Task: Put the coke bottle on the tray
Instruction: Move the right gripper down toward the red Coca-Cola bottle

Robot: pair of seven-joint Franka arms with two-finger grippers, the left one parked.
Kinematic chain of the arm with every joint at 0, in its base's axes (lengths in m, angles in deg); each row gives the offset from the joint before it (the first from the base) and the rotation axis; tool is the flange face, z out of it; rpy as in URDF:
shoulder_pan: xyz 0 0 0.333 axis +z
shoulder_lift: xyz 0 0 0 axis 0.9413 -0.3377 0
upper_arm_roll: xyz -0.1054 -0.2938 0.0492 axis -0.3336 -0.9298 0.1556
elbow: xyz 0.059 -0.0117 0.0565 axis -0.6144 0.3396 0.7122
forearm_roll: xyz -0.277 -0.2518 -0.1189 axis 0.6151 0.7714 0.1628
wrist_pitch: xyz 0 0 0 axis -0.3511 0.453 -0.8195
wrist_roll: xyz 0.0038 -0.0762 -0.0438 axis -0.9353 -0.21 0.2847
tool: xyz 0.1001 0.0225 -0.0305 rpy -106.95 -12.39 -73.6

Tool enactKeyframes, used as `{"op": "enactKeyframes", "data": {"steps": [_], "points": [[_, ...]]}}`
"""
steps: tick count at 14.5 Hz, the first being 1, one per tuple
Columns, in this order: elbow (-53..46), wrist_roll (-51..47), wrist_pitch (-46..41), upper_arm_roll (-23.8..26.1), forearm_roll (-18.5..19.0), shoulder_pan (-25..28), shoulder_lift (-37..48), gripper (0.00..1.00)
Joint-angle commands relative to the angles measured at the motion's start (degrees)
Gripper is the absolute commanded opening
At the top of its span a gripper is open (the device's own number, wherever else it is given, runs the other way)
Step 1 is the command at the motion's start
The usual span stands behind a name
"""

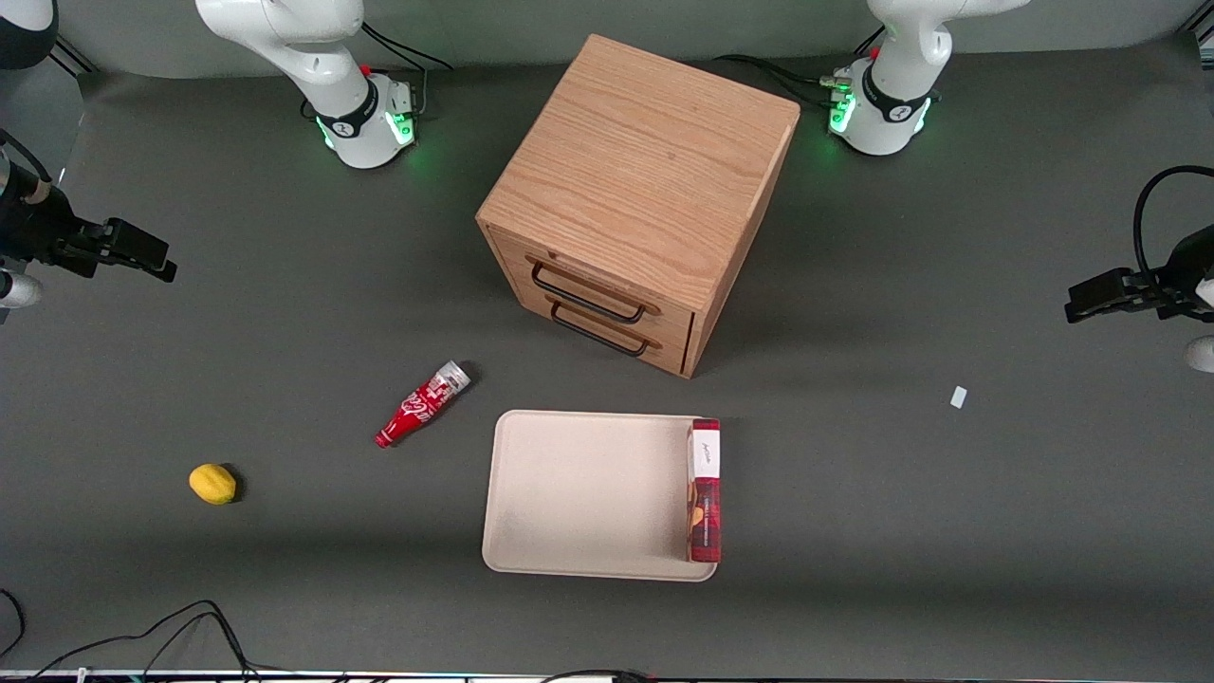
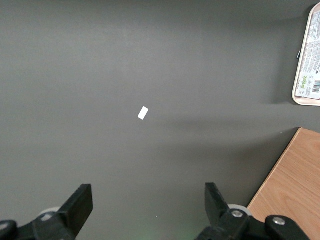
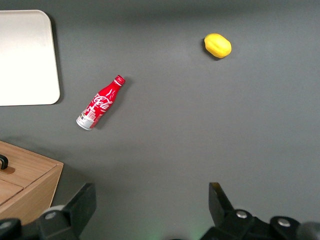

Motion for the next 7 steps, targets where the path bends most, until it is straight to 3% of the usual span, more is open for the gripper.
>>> {"op": "enactKeyframes", "data": {"steps": [1, 7], "points": [[-1.86, -0.68, -1.31, -0.07, 0.97, 0.31, -0.88, 1.00], [-1.42, -3.64, -0.87, 0.81, 0.80, 1.18, -1.76, 1.00]]}}
